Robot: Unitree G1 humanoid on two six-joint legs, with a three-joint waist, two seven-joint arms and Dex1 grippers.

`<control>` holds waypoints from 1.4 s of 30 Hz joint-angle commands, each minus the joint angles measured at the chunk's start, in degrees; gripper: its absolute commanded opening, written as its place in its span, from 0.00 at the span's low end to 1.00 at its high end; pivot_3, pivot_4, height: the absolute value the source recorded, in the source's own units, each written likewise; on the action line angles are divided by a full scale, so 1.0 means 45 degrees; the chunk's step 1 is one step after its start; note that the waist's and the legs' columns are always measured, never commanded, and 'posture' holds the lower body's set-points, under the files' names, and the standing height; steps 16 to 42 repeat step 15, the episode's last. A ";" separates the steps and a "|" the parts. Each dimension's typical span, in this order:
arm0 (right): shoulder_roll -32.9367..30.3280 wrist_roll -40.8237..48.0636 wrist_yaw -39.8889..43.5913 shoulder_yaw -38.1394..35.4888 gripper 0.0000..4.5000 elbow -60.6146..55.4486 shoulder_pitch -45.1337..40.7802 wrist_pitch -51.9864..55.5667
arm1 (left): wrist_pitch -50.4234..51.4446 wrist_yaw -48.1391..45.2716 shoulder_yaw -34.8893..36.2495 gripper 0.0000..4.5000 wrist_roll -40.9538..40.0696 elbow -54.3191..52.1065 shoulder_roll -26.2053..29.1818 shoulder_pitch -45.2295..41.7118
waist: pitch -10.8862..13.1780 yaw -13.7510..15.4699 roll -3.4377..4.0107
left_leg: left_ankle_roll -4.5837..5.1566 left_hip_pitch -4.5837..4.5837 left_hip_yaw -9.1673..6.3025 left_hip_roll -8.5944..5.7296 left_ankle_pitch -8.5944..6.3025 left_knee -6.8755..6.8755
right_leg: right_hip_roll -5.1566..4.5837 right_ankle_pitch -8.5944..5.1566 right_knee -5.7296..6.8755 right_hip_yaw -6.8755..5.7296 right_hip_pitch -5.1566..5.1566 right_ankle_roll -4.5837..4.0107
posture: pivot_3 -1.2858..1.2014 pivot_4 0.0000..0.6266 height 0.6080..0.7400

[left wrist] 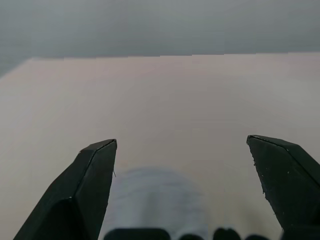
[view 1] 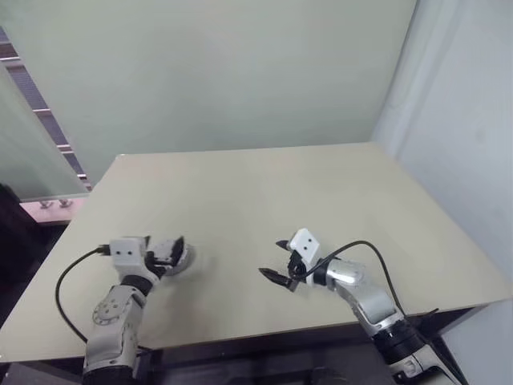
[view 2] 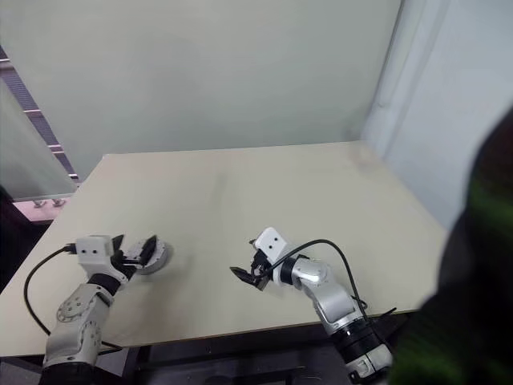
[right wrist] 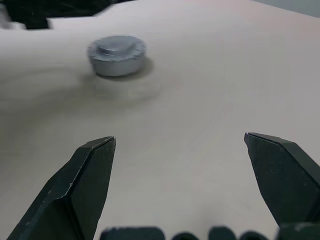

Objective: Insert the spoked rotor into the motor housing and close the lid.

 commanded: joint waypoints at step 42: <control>-0.0635 0.0499 -0.0844 -0.1698 1.00 -0.1706 0.1212 0.0810 | 0.2707 -0.1337 -0.1803 0.99 -0.0440 -0.4506 0.0447 0.1169 | 0.0014 -0.0006 0.0023 | 0.0000 0.0152 0.0066 0.0146 -0.0003 -0.0009 | 0.0113 -0.0024 -0.0006 0.0000 0.0100 -0.0031 | 0.52 0.00 1.00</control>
